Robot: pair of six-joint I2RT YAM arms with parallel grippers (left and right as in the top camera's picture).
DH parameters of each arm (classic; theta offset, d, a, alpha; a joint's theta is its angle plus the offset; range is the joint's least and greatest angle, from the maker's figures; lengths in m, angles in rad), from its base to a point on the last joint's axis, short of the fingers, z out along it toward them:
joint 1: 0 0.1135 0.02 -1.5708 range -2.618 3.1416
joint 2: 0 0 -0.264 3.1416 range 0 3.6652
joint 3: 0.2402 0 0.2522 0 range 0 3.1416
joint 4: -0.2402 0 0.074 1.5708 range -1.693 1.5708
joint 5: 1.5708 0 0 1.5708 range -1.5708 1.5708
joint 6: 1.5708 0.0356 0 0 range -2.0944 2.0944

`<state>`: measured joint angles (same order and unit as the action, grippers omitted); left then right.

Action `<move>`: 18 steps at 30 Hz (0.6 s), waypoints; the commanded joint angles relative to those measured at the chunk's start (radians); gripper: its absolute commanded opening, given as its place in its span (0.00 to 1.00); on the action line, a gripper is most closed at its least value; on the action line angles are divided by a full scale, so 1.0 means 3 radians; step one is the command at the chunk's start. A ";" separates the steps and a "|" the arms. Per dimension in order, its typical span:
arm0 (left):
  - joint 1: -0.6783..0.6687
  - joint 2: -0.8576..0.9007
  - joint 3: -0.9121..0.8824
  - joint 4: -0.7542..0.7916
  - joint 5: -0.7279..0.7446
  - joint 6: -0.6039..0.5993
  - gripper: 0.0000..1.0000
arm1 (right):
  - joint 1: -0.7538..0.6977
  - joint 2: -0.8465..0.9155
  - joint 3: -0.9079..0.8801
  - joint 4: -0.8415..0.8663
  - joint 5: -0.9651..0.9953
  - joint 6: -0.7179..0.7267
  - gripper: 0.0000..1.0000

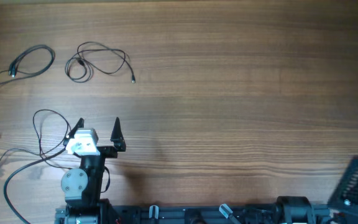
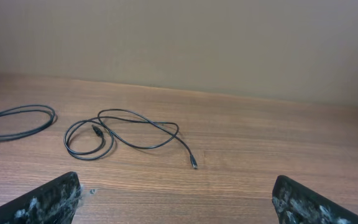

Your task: Untangle cables

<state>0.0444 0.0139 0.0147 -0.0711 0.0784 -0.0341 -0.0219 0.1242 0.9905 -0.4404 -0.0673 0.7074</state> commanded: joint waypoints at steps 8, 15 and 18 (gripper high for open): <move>0.0011 -0.0018 -0.0029 0.0006 0.0060 0.0099 1.00 | -0.0015 -0.0056 -0.0207 -0.0257 0.0319 -0.0779 1.00; 0.0011 -0.0018 -0.0029 0.0006 0.0060 0.0100 1.00 | -0.0015 -0.0053 -0.1164 -0.0327 0.0281 -0.1308 1.00; 0.0011 -0.0018 -0.0029 0.0006 0.0060 0.0100 1.00 | -0.0015 -0.0053 -0.1756 0.0111 0.0098 -0.1302 1.00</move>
<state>0.0444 0.0139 0.0147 -0.0704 0.0807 -0.0227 -0.0219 0.1223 0.5606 -0.4770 -0.0040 0.3565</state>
